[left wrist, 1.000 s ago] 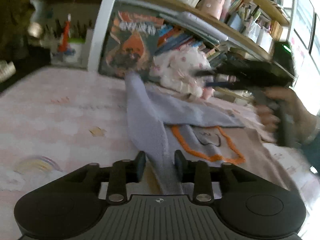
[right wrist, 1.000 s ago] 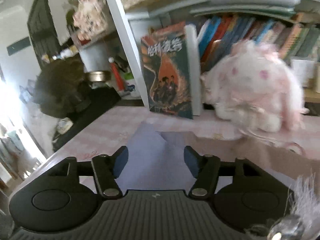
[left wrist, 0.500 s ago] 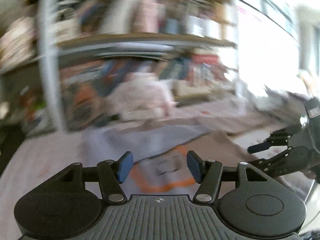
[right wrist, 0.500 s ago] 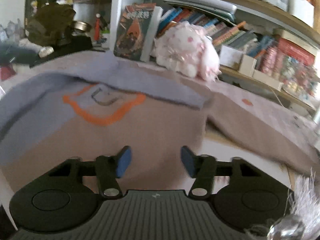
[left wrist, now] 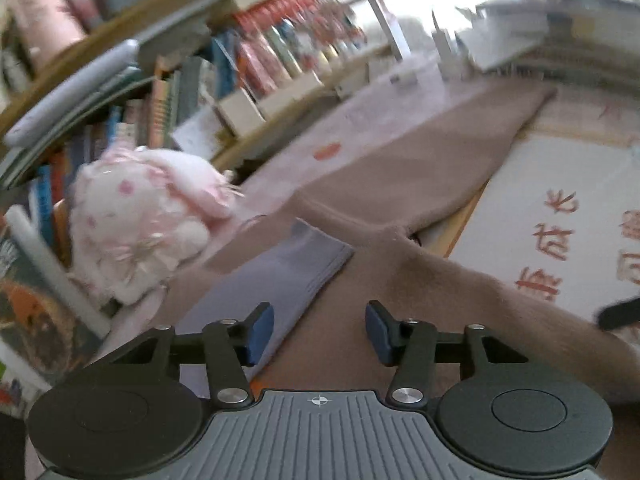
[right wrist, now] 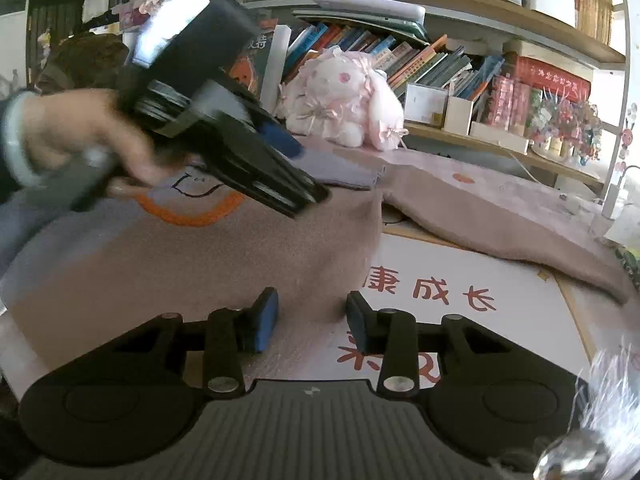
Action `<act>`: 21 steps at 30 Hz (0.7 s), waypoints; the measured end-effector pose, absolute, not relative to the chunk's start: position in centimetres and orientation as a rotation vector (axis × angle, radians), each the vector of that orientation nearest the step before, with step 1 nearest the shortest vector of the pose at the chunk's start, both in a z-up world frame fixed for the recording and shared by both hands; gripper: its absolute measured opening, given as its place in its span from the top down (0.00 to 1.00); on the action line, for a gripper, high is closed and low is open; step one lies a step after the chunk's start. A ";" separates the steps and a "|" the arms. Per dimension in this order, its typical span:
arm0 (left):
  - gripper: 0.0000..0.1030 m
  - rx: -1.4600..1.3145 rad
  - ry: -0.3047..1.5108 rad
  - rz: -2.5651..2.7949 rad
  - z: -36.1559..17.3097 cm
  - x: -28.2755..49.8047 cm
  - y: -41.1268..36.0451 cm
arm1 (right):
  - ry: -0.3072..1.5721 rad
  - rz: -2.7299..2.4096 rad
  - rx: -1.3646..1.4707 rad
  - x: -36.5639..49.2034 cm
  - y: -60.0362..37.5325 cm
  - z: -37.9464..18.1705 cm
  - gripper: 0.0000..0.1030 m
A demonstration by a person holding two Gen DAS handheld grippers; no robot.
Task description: Fold clothes
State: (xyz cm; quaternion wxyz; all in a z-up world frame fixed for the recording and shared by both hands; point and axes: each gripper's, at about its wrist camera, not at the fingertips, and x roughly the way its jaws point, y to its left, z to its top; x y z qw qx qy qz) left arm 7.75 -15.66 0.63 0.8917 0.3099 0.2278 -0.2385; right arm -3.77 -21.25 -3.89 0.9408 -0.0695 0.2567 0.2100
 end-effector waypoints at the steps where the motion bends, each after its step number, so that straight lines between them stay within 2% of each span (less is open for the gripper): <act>1: 0.52 0.664 0.475 -0.490 0.2 8.3 -16.3 | 0.527 0.432 -0.130 -3.7 -21.4 -3.9 0.65; 6: 0.53 0.771 0.487 -0.463 -1.7 11.2 -19.7 | 0.534 0.439 -0.099 -3.7 -21.8 -3.9 0.65; 9: 0.60 0.794 0.490 -0.457 -2.2 12.2 -21.1 | 0.536 0.443 -0.088 -3.7 -21.9 -3.9 0.65; 10: 0.64 0.791 0.491 -0.460 -2.2 12.4 -21.3 | 0.537 0.444 -0.083 -3.7 -22.0 -3.9 0.65; 12: 0.81 0.780 0.502 -0.469 -2.4 12.8 -21.6 | 0.539 0.446 -0.072 -3.7 -22.1 -3.9 0.65; 13: 0.94 0.796 0.500 -0.456 -2.6 12.8 -21.6 | 0.540 0.446 -0.067 -3.7 -22.2 -3.9 0.65; 14: 0.96 0.813 0.497 -0.442 -2.9 12.9 -21.7 | 0.541 0.447 -0.064 -3.7 -22.2 -3.9 0.65; 18: 0.96 0.785 0.395 -0.350 -1.3 12.4 -18.8 | 0.542 0.447 -0.062 -3.6 -22.2 -3.9 0.65; 21: 0.96 0.664 0.362 -0.277 2.3 12.4 -13.7 | 0.543 0.446 -0.062 -3.6 -22.2 -3.9 0.65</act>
